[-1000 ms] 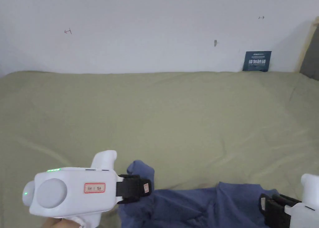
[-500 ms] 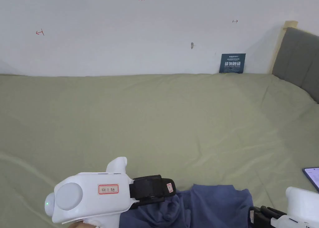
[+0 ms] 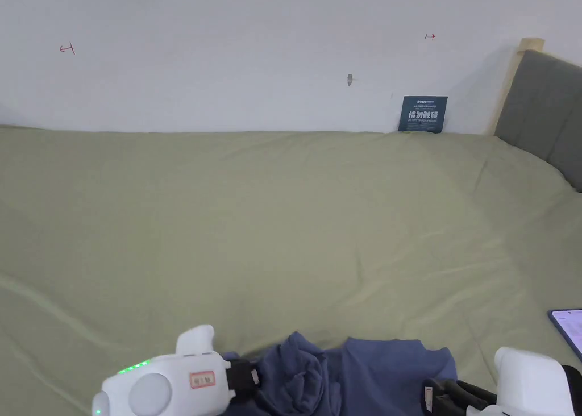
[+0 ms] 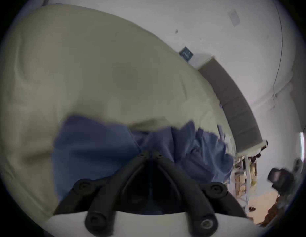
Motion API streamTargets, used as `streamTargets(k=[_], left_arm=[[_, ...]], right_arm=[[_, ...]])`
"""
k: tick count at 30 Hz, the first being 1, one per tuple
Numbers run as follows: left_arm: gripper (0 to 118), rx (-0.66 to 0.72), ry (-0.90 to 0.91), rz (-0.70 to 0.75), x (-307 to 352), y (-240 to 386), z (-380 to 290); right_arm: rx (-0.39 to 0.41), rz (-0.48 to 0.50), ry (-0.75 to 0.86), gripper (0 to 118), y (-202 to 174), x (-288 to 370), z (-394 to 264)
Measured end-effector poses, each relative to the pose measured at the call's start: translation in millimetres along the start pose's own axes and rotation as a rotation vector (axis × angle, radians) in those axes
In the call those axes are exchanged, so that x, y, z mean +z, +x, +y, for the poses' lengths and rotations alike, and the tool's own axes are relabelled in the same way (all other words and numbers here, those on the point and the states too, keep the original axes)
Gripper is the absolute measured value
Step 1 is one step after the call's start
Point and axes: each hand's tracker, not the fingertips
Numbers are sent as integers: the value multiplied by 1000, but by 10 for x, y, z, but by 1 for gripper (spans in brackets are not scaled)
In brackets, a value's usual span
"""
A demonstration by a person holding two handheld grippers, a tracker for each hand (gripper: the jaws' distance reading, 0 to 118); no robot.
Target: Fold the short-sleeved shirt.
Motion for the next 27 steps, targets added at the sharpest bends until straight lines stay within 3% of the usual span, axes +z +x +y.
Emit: streamTargets(k=[8, 12, 18, 22, 25, 27], left_arm=[[2, -153, 95, -50, 86, 448, -425], [2, -247, 56, -69, 28, 664, -566], [2, -175, -10, -196, -196, 726, -721], [2, -123, 49, -291, 229, 643, -594], [2, -77, 127, -254, 766, 373, -332], [2, -73, 106, -153, 1070, 102, -100]], right_arm=[[20, 6, 6, 2, -45, 15, 26], [22, 24, -10, 2, -104, -35, 18], [39, 39, -19, 2, -192, -18, -1], [43, 37, -4, 2, -181, 46, 38], [47, 25, 13, 2, -154, 66, 89], [44, 21, 19, 2, -137, 54, 113]])
